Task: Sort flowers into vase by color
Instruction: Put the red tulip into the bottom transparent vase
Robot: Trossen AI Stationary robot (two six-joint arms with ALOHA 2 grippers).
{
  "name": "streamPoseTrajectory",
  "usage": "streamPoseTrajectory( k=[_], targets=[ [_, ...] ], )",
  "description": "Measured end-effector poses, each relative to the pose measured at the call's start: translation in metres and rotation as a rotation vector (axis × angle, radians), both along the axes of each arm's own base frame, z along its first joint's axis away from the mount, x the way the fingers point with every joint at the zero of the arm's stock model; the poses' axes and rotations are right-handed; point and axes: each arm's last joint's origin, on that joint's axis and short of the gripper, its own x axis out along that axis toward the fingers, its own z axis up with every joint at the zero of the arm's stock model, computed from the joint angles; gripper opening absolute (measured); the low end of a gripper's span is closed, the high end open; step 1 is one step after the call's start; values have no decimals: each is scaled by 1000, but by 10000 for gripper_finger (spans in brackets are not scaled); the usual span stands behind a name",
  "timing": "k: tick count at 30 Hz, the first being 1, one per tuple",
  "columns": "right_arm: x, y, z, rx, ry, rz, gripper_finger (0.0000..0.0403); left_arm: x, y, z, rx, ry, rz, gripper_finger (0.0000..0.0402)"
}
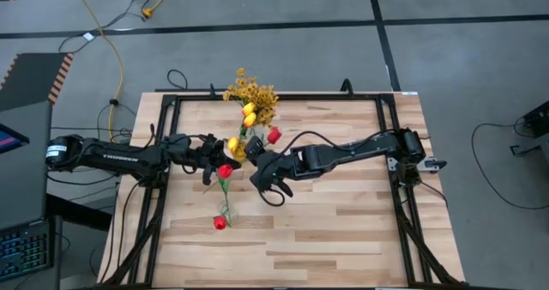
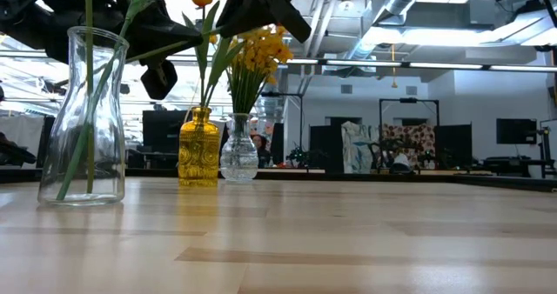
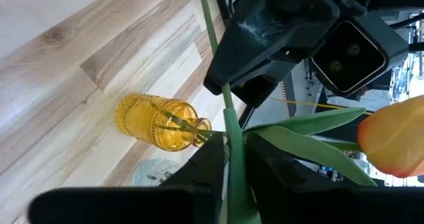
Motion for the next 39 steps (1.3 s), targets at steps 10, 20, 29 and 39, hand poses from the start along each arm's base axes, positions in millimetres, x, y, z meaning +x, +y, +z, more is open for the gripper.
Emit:
streamPoseTrajectory(
  k=[10,20,29,39],
  targets=[
    [-3,15,0,61,-64,-101,171,0,-1,0,47,-9,-24,0],
    [-14,29,-4,-21,-61,-267,167,-6,-3,8,46,-53,-88,0],
    [-26,22,-5,41,-21,-354,167,-26,-6,13,34,-3,-88,0],
    [-65,8,25,173,-41,-519,166,-54,-12,14,-37,75,-162,0]
  ],
)
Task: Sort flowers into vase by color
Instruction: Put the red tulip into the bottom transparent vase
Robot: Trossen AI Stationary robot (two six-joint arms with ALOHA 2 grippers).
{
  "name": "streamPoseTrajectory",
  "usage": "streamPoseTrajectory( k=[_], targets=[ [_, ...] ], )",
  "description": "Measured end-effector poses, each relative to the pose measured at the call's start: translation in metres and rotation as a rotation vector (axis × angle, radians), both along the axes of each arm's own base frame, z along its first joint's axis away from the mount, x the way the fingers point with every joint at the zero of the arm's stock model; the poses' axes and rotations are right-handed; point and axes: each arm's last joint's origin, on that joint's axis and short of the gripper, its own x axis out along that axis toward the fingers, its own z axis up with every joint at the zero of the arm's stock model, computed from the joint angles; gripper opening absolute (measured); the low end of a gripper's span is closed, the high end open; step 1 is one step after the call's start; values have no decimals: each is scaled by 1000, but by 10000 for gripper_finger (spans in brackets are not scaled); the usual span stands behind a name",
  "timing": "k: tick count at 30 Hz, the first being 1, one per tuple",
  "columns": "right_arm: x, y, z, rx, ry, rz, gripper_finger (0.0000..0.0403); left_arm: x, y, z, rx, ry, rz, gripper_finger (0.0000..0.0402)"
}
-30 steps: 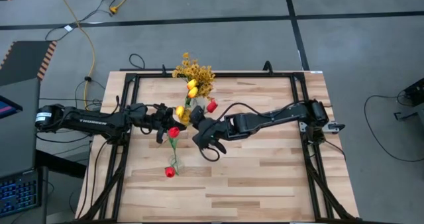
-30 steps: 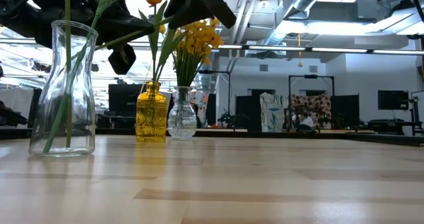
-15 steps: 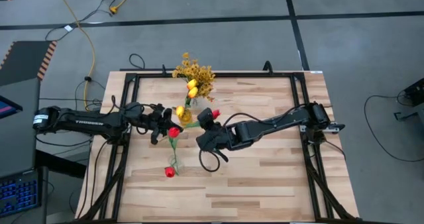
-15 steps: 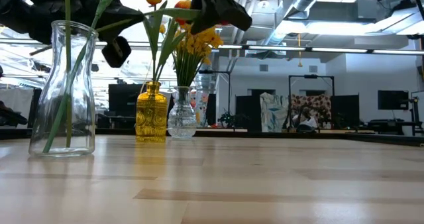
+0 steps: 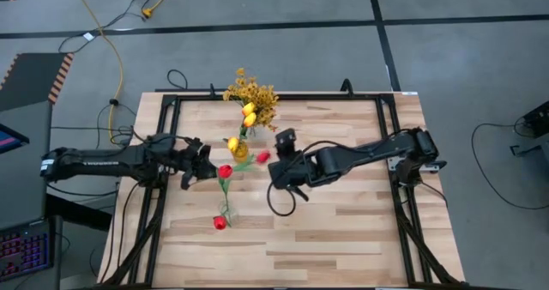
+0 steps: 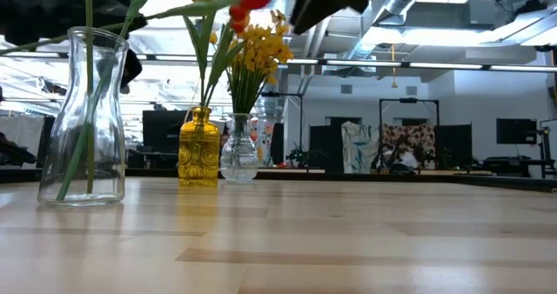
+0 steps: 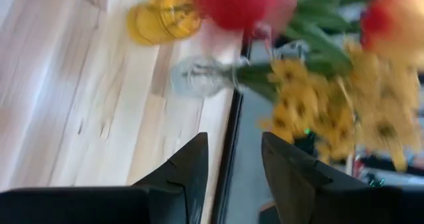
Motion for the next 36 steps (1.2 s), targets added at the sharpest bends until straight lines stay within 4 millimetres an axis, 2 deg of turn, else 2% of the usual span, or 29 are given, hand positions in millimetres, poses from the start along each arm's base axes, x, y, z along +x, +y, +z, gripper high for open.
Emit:
streamPoseTrajectory(
  k=[8,12,21,27,31,36],
  targets=[
    [-28,-12,18,78,-29,-125,166,-26,-4,1,-37,10,-10,0],
    [-36,-17,23,99,-44,-168,166,-38,-6,0,-47,8,-12,0],
    [-36,-30,24,121,-48,-207,166,-58,-9,8,-19,-130,-17,0],
    [-33,-40,24,191,-54,-210,166,-60,-9,14,31,-184,-2,0],
    [-30,-45,25,211,-82,-215,166,-62,-7,20,86,-216,68,0],
    [-28,-51,26,216,-110,-230,166,-69,-5,37,193,-290,183,0]
  ],
)
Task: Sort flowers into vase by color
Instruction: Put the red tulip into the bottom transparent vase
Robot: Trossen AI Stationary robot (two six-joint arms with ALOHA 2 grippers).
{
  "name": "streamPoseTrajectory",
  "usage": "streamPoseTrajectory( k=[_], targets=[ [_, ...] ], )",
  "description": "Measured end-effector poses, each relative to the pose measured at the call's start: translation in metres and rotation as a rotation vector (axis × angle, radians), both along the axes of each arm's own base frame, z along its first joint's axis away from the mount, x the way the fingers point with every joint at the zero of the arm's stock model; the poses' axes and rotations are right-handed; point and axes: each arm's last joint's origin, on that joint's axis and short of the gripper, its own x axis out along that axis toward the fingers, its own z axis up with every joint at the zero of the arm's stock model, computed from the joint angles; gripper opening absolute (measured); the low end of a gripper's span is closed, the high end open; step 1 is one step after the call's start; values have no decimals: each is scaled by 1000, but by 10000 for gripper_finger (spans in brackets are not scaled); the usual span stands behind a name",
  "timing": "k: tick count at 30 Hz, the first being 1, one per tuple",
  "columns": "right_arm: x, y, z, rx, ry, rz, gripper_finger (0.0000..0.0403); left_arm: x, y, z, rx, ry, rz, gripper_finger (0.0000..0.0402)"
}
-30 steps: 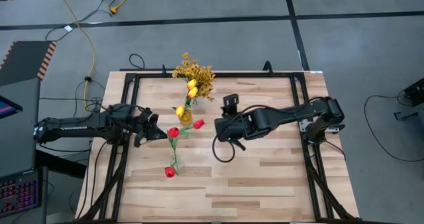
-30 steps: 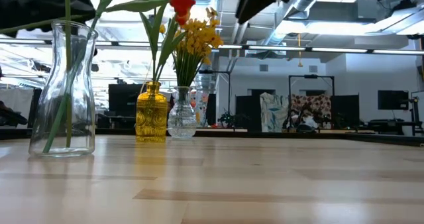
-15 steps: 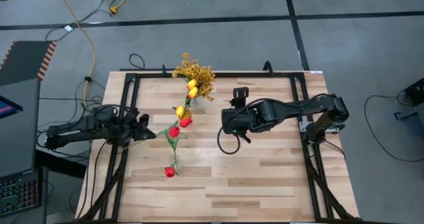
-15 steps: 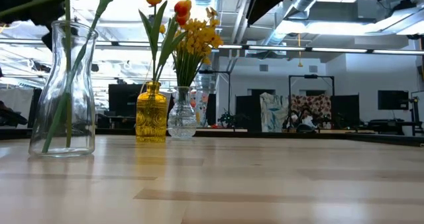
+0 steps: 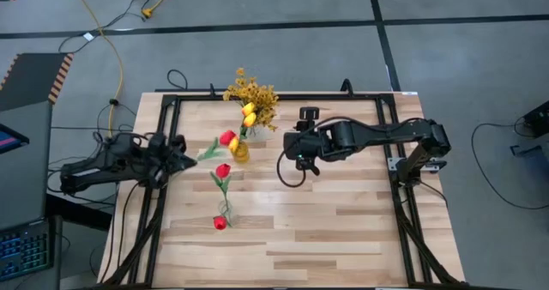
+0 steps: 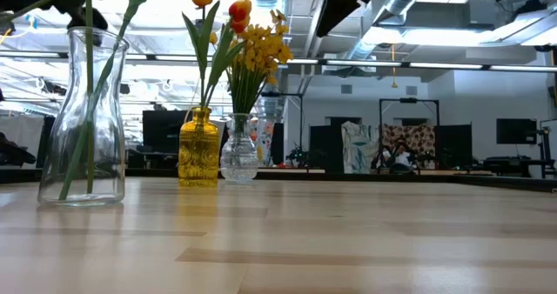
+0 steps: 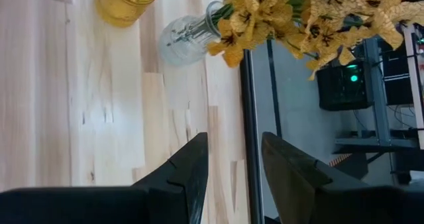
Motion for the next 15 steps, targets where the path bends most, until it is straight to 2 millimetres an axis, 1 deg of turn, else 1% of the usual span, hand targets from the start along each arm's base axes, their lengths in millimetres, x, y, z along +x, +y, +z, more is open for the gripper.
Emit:
streamPoseTrajectory(
  k=[5,8,11,15],
  targets=[
    [1,-7,0,25,-12,-9,166,-4,1,17,141,-174,87,0],
    [2,-13,-1,70,-17,-13,166,-6,2,23,205,-236,129,0],
    [2,-18,-1,102,-18,-16,166,-4,2,21,233,-298,161,0],
    [3,-24,-1,125,-31,-19,166,5,4,8,229,-393,167,0]
  ],
)
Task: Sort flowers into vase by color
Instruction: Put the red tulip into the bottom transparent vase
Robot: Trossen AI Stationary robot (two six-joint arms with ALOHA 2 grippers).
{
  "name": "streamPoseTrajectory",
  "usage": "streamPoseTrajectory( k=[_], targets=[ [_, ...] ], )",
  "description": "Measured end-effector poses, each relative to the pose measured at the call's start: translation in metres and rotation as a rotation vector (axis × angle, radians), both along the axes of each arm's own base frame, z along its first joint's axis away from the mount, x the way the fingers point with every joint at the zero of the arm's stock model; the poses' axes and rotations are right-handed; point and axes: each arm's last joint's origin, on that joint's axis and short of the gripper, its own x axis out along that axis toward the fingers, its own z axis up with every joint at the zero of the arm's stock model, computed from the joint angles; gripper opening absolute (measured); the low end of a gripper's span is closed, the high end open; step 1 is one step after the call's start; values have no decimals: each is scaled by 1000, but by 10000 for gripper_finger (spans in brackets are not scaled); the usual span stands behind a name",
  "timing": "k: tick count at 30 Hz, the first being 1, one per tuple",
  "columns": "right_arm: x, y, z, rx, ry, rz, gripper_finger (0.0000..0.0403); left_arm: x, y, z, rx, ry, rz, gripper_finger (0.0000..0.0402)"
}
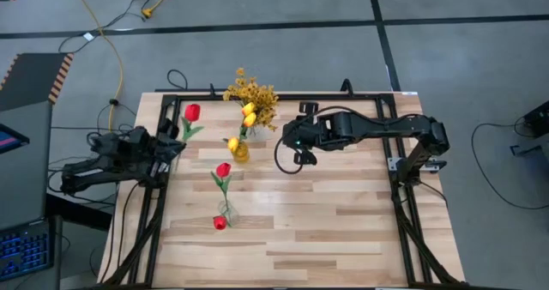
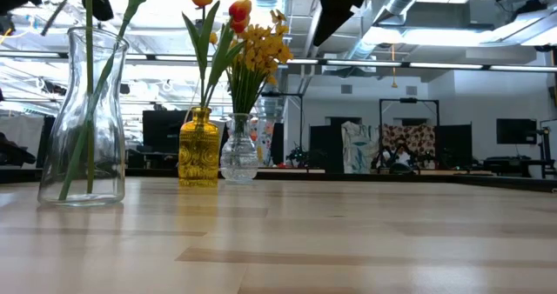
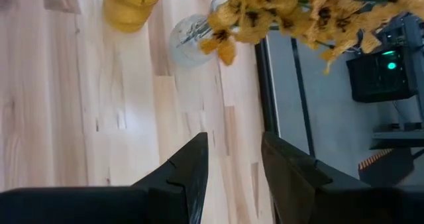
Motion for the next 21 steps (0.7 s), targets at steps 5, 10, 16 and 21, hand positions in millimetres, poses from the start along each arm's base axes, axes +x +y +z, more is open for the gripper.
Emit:
streamPoseTrajectory(
  k=[5,10,16,21],
  targets=[
    [2,-5,-2,7,-10,0,166,9,1,-24,-27,-135,-32,0],
    [2,-10,-2,10,-12,-12,166,13,-1,-33,-53,-161,-61,0],
    [2,-13,-1,10,-19,-21,166,18,-6,-30,-35,-186,-67,0],
    [2,-13,-1,10,-22,-20,166,22,-11,-29,-31,-207,-81,0]
  ],
)
